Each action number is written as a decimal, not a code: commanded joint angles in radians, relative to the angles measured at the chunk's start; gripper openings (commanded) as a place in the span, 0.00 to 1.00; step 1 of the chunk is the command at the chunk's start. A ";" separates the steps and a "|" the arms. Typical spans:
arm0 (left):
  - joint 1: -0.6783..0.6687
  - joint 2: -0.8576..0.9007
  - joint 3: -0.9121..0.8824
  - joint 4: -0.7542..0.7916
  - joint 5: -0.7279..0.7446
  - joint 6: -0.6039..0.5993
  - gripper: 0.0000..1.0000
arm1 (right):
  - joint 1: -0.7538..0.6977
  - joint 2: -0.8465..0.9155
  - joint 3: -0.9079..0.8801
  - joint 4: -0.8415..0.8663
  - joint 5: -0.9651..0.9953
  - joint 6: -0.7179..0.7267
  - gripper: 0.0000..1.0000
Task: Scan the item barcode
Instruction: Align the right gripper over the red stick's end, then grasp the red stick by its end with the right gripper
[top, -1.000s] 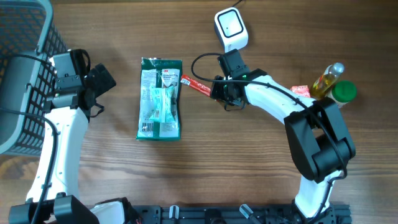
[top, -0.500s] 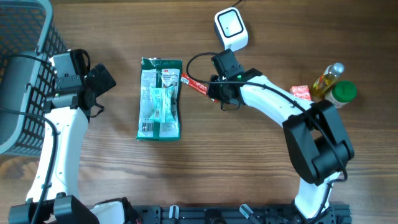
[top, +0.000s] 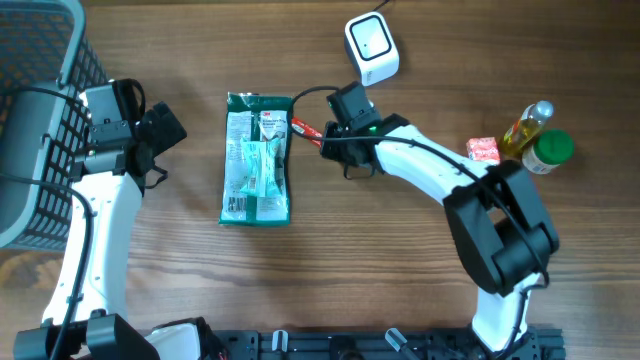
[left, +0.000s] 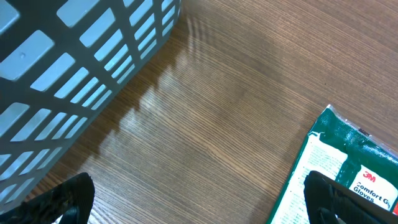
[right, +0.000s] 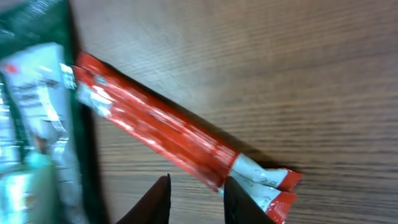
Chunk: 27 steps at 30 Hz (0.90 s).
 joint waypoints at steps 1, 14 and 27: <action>0.005 -0.004 0.014 0.000 0.005 0.016 1.00 | -0.001 0.031 0.017 -0.043 0.067 0.000 0.26; 0.005 -0.004 0.014 0.000 0.005 0.016 1.00 | -0.060 -0.079 0.048 -0.217 0.065 -0.409 0.31; 0.005 -0.004 0.014 0.000 0.005 0.016 1.00 | -0.095 -0.192 0.018 -0.263 0.047 -0.171 0.45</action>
